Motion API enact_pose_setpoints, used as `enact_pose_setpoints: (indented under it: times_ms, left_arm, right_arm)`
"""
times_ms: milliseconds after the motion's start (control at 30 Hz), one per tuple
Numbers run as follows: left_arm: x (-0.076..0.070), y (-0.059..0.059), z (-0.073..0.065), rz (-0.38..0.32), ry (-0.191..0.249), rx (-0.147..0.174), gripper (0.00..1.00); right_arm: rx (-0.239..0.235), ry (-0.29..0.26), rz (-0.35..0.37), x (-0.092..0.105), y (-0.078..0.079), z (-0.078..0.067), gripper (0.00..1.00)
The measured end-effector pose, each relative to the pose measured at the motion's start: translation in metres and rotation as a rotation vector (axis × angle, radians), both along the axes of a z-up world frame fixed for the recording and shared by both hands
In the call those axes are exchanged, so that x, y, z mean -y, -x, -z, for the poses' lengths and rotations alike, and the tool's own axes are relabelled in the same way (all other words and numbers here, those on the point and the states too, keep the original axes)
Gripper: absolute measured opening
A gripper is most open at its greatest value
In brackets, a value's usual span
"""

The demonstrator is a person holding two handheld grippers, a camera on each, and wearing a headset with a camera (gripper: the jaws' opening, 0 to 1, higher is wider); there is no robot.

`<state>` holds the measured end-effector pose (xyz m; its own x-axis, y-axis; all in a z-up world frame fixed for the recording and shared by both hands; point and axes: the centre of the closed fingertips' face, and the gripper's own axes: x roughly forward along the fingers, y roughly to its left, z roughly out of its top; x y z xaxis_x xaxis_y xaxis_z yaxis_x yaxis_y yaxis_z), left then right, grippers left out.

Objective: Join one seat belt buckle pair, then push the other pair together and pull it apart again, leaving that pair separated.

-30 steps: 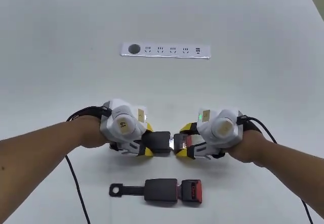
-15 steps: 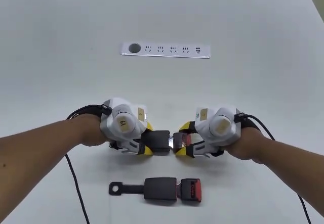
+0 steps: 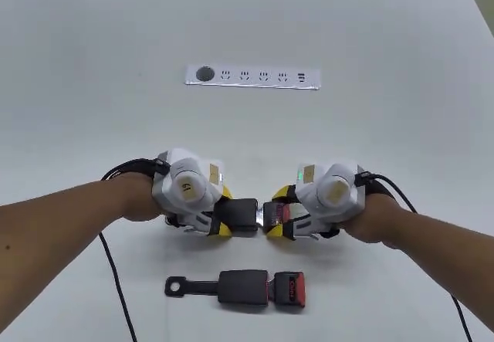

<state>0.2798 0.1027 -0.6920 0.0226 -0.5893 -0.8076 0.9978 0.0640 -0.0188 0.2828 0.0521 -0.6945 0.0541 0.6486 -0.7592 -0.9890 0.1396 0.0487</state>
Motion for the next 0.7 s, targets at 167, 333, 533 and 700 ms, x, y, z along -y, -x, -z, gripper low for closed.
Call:
enact_pose_setpoints:
  times_ms: [167,333,533,700]
  left_arm:
    - [-0.0003,0.0001,0.0001,0.003,-0.002,0.001,0.33]
    - [-0.0005,0.0006,0.0002,0.006,-0.004,0.000,0.34]
    - [-0.0004,0.0015,-0.0003,0.007,-0.007,0.001,0.34]
    - [-0.0008,0.0019,0.0000,0.010,-0.010,0.002,0.34]
  right_arm:
    - [-0.001,-0.003,0.000,-0.0005,0.0002,-0.0007,0.33]
    - [0.001,-0.003,-0.001,-0.0009,0.0007,-0.0009,0.34]
    - [0.002,-0.005,0.001,-0.0007,0.0015,-0.0005,0.34]
    - [-0.002,-0.003,0.005,0.0039,0.0017,-0.0002,0.34]
